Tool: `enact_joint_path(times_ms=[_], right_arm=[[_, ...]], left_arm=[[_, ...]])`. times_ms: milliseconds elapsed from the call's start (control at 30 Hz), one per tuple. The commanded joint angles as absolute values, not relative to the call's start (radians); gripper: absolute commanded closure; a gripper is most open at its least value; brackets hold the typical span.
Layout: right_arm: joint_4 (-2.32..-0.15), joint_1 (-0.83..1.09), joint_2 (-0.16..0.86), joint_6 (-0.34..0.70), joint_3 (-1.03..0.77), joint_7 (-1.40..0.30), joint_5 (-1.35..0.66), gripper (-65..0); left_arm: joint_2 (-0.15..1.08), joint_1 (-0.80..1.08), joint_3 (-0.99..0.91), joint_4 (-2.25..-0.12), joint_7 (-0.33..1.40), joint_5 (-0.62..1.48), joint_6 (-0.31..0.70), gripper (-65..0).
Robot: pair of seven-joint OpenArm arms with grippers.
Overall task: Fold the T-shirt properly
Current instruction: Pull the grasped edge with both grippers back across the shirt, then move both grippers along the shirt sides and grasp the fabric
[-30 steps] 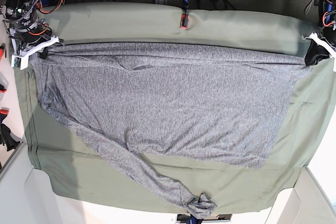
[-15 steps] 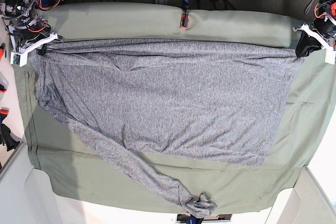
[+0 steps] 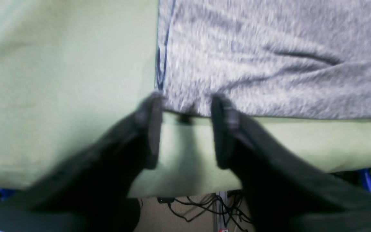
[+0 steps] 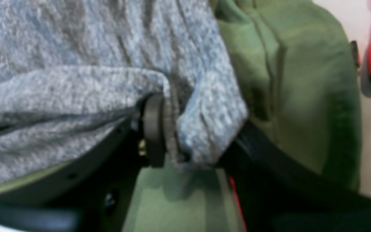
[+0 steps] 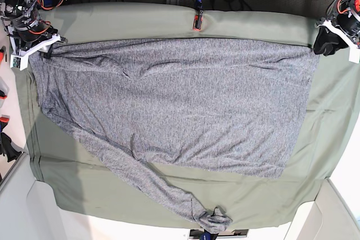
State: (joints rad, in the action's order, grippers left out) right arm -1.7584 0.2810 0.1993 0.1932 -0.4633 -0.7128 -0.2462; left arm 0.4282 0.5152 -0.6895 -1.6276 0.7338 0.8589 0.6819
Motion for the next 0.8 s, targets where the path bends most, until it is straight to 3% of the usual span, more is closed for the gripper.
enact_joint_path(times_ms=[0,400,600,767], right_arm=[[-1.798,0.278,0.214,0.179,-0.480,-0.691,-0.251,-21.9],[-1.808,0.060,0.252,0.162,-0.523,-0.651,-0.254,-25.3],[-1.569,-0.163,0.254,0.175,-0.522,-0.624,-0.247,-25.3],[-1.353,-0.291,0.270,0.244,-0.521,-0.622,-0.248,-26.9]], left_arm=[[0.461,0.515,-0.700,-1.644,0.715,0.886,0.693,-30.7],[0.548,0.398,-0.694,-1.697,0.715,0.917,0.693,-30.7],[0.601,0.304,-0.554,-1.686,0.666,0.812,0.632,-30.7],[0.618,0.210,-0.412,-1.626,0.610,0.699,0.587,-30.7]])
